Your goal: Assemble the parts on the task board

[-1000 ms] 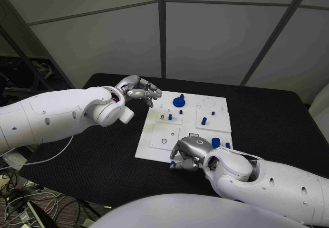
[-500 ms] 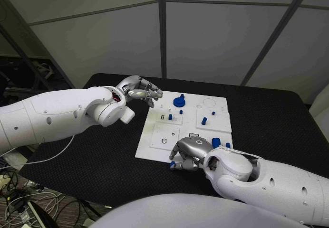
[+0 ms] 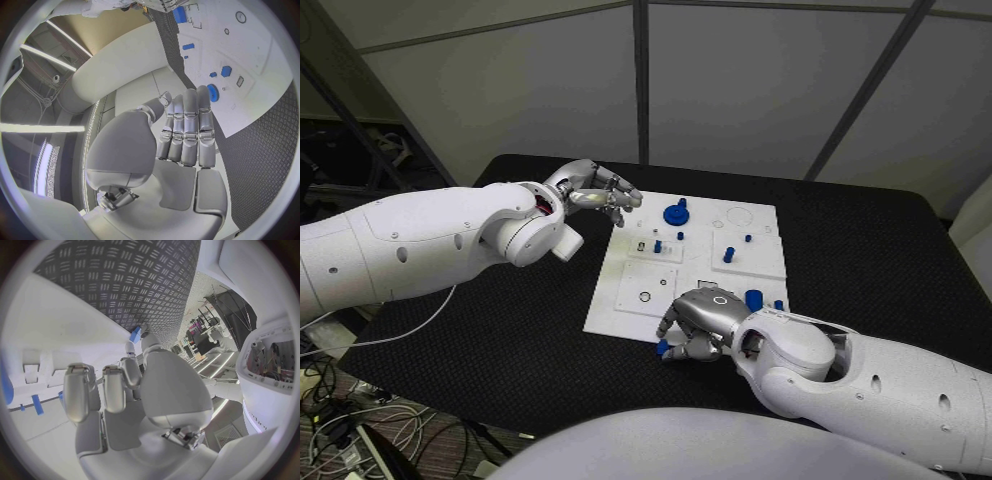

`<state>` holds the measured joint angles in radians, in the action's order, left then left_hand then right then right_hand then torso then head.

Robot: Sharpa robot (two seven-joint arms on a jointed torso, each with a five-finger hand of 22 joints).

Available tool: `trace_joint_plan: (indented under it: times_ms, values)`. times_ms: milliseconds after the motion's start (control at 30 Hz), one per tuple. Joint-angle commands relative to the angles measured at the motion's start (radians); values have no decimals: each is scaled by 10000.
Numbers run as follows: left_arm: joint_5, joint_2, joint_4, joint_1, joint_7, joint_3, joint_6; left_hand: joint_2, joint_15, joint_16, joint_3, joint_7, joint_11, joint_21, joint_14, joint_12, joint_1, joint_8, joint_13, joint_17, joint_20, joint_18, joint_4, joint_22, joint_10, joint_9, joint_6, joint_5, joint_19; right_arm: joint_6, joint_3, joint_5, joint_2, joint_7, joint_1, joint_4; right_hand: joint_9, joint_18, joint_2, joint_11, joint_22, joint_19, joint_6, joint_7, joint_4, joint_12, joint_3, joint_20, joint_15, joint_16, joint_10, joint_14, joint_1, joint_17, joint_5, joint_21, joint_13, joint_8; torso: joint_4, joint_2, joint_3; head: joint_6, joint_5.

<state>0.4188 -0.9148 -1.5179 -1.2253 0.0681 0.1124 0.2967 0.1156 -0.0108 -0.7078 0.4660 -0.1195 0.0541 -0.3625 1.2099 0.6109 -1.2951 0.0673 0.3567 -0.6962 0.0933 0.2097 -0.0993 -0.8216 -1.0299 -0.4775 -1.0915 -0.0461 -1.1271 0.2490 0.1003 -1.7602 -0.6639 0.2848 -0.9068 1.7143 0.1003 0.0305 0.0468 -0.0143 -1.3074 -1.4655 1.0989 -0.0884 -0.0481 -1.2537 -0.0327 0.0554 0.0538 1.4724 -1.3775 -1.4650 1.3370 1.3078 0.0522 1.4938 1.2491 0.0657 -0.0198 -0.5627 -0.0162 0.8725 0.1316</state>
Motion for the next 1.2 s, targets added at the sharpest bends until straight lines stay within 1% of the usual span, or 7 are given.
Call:
trace_joint_plan:
  times_ms: [33, 267, 533, 867, 1000, 1100, 1200]
  values:
    - [-50, 11, -10, -12, 14, -9, -113, -29, -10, 37, -55, -12, -21, 48, 66, -57, -38, 5, -8, -8, 12, -304, -20, 13, -28, 8, -80, -28, -66, -268, 29, -254, -29, -310, 16, -51, 5, -94, -99, 18, -2016, -551, 7, -41, 136, 23, -18, -29, 35, 29, -5, -866, 131, 1921, -53, 41, 31, 14, -1, 0, -5, 1, 5]
    - [-50, 26, -5, -12, 16, -9, -124, -39, -9, 51, -61, -14, -19, 56, 63, -58, -47, 4, -22, -10, 13, -304, -15, 16, -25, 27, -84, -28, -65, -225, 28, -440, -20, -476, 17, -89, 30, -105, -433, 62, -2055, -578, 199, 3, 451, -17, -18, -38, 54, 48, -44, -869, 525, 1933, -54, 81, 95, 74, 0, -2, 2, 1, -19]
    - [-50, 37, -8, -12, 2, -9, -122, -39, -9, 51, -61, -14, -19, 56, 63, -58, -47, 4, -22, -10, 13, -304, -15, 16, -25, 27, -84, -28, -65, -81, 28, -499, 83, -678, 17, -234, 26, -114, -583, 68, -2085, -599, 257, 8, 615, -6, -80, -46, 62, 84, -37, -876, 685, 1959, -53, 113, 105, 60, 14, -23, -2, 1, -38]
    - [-50, 33, -22, -16, -52, -10, -126, -55, -8, 60, -64, -14, -18, 62, 63, -58, -54, 5, -32, -12, 14, -304, -10, 18, -24, 39, -91, -28, -65, 1, 28, -515, 160, -732, 17, -330, 24, -118, -724, 77, -2097, -606, 318, 19, 734, -25, -143, -51, 67, 92, -55, -877, 782, 1963, -53, 123, 137, 57, -9, -14, 2, 1, -36]
    - [-50, 32, -25, -17, -70, -10, -140, -68, -7, 69, -66, -13, -19, 67, 62, -58, -67, 6, -44, -14, 14, -304, -9, 20, -22, 53, -97, -29, -65, 134, 29, -515, 161, -779, 17, -327, 29, -118, -884, 97, -2102, -608, 400, 39, 943, -38, -119, -53, 76, 91, -66, -877, 1014, 1961, -26, 127, 167, 61, -3, -14, 1, 1, -38]
    - [-50, 34, -22, -17, -85, -10, -148, -77, -9, 84, -68, -13, -20, 73, 60, -60, -96, 5, -60, -16, 13, -303, -19, 22, -16, 73, -103, -30, -65, 362, 29, -505, 144, -842, 17, -317, 34, -121, -1013, 94, -2114, -616, 469, 35, 1164, -82, -92, -48, 72, 102, -93, -879, 1208, 1966, 117, 138, 227, 55, -5, -4, -3, 1, -46]
    - [-50, 37, -19, -17, -101, -10, -155, -86, -10, 99, -69, -15, -21, 78, 57, -60, -130, 4, -76, -18, 12, -302, -33, 21, -12, 93, -105, -30, -66, 705, 29, -457, 117, -940, 17, -299, 83, -122, -1097, 111, -2122, -620, 682, 54, 1456, -176, -129, -47, 75, 105, -151, -880, 1350, 1963, 581, 142, 339, 98, -3, -2, 1, 1, -25]
